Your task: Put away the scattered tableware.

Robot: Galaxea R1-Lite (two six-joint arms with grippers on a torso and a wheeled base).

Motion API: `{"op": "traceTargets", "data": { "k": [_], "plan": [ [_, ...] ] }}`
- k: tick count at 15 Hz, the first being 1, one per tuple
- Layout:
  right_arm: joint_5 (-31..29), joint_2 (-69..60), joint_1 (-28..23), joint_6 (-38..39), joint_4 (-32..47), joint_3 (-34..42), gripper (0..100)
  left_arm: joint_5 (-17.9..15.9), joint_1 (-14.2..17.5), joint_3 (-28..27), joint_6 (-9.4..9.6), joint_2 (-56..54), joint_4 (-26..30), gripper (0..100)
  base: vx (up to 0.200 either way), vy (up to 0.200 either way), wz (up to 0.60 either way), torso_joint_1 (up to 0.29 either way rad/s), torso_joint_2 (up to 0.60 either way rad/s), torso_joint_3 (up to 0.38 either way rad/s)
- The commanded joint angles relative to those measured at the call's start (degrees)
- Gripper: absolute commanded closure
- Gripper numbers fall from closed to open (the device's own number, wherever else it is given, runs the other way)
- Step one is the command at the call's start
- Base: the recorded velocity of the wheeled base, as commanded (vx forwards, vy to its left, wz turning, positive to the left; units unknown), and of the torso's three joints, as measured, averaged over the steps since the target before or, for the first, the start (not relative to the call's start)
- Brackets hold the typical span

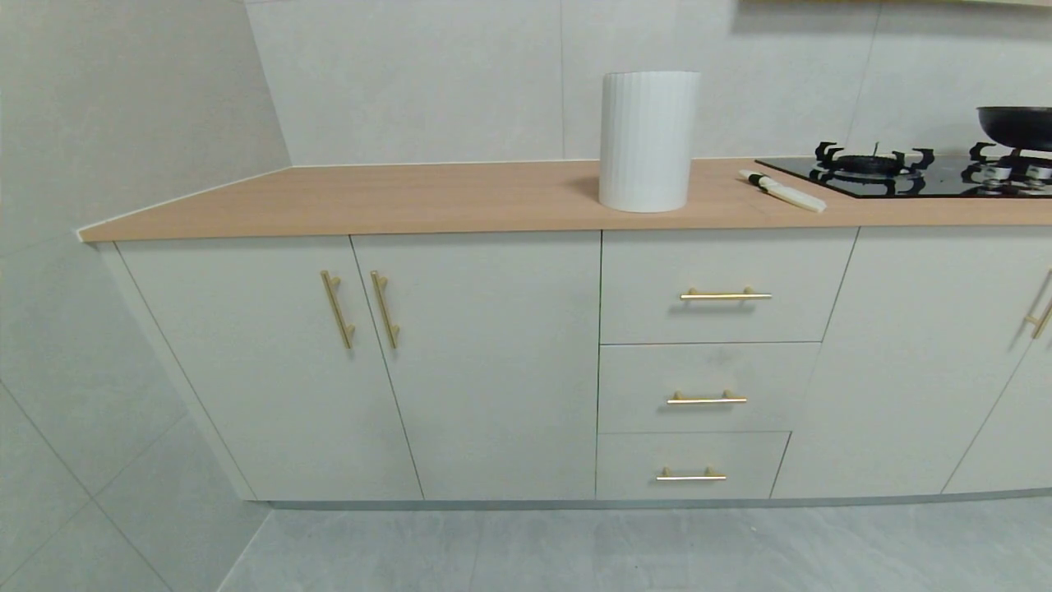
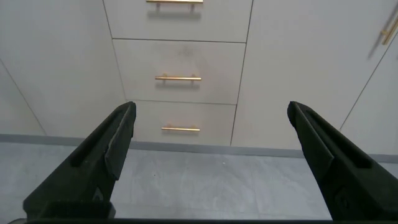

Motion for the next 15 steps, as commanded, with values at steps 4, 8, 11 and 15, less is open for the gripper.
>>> {"op": "traceTargets", "data": {
  "k": [4, 8, 11, 15],
  "plan": [
    [-0.5, 0.2, 0.0, 1.8, 0.1, 0.0, 0, 0.0, 0.0, 0.0, -0.01, 0.0, 0.0, 0, 0.000, 0.000, 0.00, 0.000, 0.00, 0.000],
    [-0.2, 0.2, 0.0, 1.5, 0.1, 0.1, 0, 0.0, 0.0, 0.0, 0.43, 0.0, 0.0, 0, 0.000, 0.000, 0.00, 0.000, 0.00, 0.000],
    [-0.3, 0.2, 0.0, 1.6, 0.1, 0.0, 0, -0.1, 0.0, 0.0, 0.43, 0.0, 0.0, 0, 0.000, 0.000, 0.00, 0.000, 0.00, 0.000],
    [-0.3, 0.2, 0.0, 1.7, 0.1, 0.0, 0, -0.1, 0.0, 0.0, 0.51, 0.0, 0.0, 0, 0.000, 0.000, 0.00, 0.000, 0.00, 0.000]
  ]
}}
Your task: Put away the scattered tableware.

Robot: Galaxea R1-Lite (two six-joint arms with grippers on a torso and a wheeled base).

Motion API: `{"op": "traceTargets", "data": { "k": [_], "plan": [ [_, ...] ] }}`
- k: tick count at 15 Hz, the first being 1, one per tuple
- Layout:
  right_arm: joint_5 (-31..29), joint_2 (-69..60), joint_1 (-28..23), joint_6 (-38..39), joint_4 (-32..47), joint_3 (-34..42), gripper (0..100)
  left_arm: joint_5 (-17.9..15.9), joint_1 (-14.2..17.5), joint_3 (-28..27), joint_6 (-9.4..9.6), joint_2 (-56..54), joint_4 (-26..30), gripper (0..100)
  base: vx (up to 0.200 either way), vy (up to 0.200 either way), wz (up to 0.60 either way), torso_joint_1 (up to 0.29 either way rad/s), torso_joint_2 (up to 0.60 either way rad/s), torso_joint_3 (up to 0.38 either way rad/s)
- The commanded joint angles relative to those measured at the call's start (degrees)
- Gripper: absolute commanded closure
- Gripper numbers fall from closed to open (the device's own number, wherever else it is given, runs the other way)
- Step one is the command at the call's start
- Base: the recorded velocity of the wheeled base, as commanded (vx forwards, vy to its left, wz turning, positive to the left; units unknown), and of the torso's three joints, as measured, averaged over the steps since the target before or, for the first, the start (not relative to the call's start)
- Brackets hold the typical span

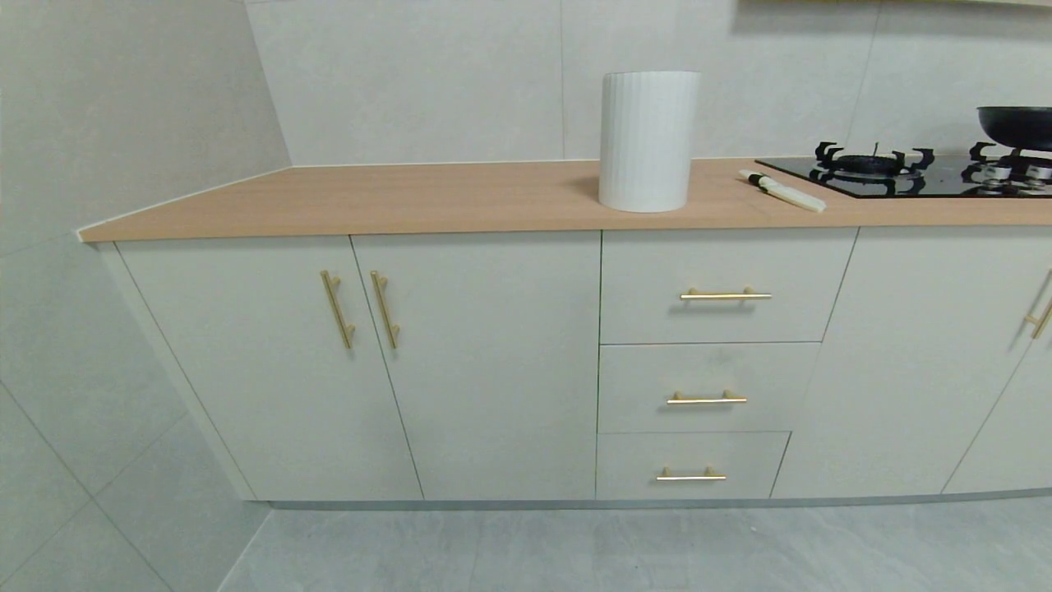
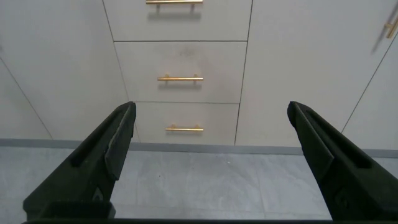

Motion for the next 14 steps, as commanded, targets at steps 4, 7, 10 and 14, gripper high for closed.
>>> {"op": "traceTargets", "data": {
  "k": [4, 7, 10, 14],
  "plan": [
    [0.0, 0.1, 0.0, 0.0, 0.0, 0.0, 0, 0.0, 0.0, 0.0, -0.10, 0.0, 0.0, 0, 0.200, 0.000, 0.00, 0.002, 0.00, 0.001],
    [0.0, 0.1, 0.0, 0.0, 0.0, 0.0, 0, 0.0, 0.0, 0.0, -0.10, 0.0, 0.0, 0, 0.200, 0.000, 0.00, 0.004, 0.00, -0.004],
    [0.0, 0.1, 0.0, 0.1, 0.0, 0.0, 0, 0.0, 0.0, 0.0, -0.10, 0.0, 0.0, 0, 0.200, 0.000, 0.00, 0.002, 0.00, -0.002],
    [0.0, 0.1, 0.0, 0.1, 0.0, 0.0, 0, 0.0, 0.0, 0.0, -0.10, 0.0, 0.0, 0, 0.200, 0.000, 0.00, 0.002, 0.00, 0.005]
  ]
}}
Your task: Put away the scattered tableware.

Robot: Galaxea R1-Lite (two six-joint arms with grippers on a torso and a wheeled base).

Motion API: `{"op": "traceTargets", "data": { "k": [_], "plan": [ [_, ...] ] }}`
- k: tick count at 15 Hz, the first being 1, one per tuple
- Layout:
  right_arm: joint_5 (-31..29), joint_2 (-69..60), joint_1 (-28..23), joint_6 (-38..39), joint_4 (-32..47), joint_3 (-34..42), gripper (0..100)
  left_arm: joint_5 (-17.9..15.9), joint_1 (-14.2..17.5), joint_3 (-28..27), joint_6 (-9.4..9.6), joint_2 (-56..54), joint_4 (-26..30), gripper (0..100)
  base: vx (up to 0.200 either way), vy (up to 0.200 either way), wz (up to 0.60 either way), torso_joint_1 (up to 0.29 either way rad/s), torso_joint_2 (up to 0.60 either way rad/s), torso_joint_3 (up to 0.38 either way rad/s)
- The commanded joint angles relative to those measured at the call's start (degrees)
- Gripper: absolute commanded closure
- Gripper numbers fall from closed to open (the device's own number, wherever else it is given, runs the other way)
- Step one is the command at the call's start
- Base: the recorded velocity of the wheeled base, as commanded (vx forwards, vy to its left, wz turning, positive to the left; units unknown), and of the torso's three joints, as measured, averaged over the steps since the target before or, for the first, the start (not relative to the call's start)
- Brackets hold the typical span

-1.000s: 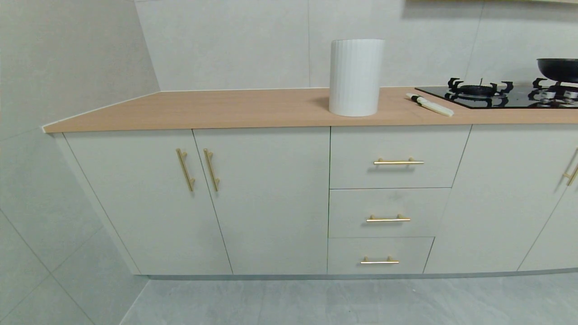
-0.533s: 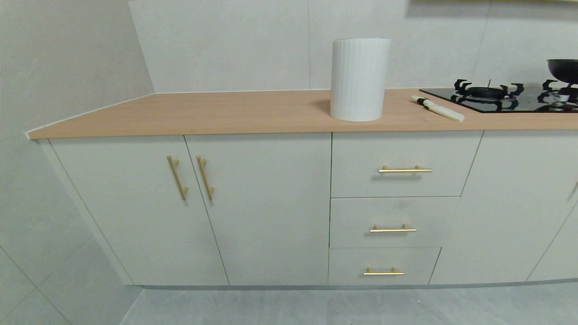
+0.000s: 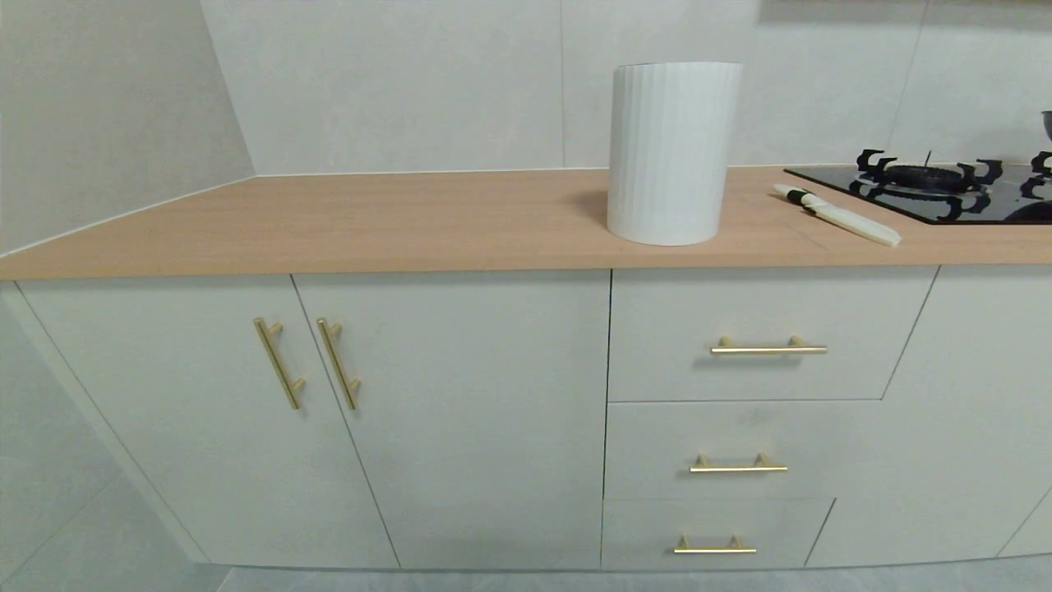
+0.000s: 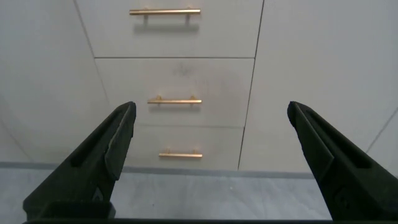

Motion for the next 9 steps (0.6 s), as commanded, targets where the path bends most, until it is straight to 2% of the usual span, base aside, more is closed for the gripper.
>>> {"op": "traceTargets", "data": {
  "k": [1, 9],
  "plan": [
    [0.0, 0.1, 0.0, 0.0, 0.0, 0.0, 0, 0.0, 0.0, 0.0, 0.00, 0.0, 0.0, 0, 0.200, 0.000, 0.00, -0.002, 0.00, 0.002],
    [0.0, 0.1, 0.0, 0.0, 0.0, 0.0, 0, 0.0, 0.0, 0.0, 0.00, 0.0, 0.0, 0, 0.200, 0.000, 0.00, 0.005, 0.00, 0.004]
  ]
}}
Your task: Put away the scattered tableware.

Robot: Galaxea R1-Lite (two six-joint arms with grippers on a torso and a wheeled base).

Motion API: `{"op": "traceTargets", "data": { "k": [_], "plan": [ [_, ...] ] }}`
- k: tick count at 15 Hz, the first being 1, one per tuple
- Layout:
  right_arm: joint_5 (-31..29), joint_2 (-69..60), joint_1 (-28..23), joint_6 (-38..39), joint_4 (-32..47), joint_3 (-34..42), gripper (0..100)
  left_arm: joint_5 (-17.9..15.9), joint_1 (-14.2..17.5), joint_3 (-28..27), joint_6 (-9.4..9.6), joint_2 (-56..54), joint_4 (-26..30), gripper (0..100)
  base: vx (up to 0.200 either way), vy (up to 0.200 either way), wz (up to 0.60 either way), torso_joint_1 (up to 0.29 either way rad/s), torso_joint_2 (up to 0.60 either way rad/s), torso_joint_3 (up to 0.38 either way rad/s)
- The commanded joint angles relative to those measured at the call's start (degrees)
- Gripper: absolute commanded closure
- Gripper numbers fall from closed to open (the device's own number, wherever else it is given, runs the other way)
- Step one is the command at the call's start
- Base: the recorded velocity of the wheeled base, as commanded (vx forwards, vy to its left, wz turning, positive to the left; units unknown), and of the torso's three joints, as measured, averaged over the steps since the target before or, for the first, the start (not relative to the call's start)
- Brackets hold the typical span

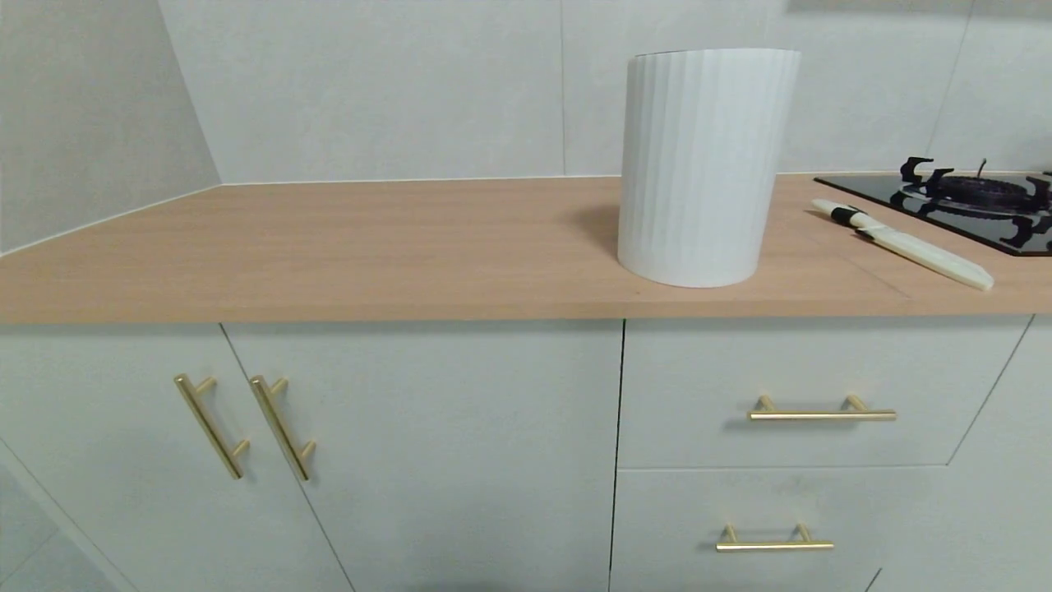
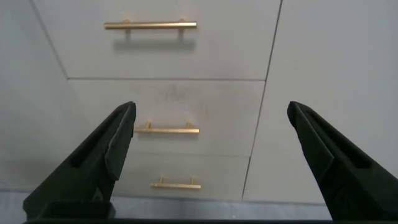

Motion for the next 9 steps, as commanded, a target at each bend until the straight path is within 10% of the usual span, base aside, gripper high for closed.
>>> {"op": "traceTargets", "data": {
  "k": [1, 9],
  "plan": [
    [0.0, 0.1, 0.0, 0.0, 0.0, 0.0, 0, 0.0, 0.0, 0.0, 0.00, 0.0, 0.0, 0, 0.200, 0.000, 0.00, 0.002, 0.00, 0.012],
    [0.0, 0.1, 0.0, -0.2, 0.0, 0.1, 0, 0.0, 0.0, 0.0, 0.00, 0.0, 0.0, 0, 0.000, 0.000, -0.07, 0.000, 0.00, 0.001]
  ]
}}
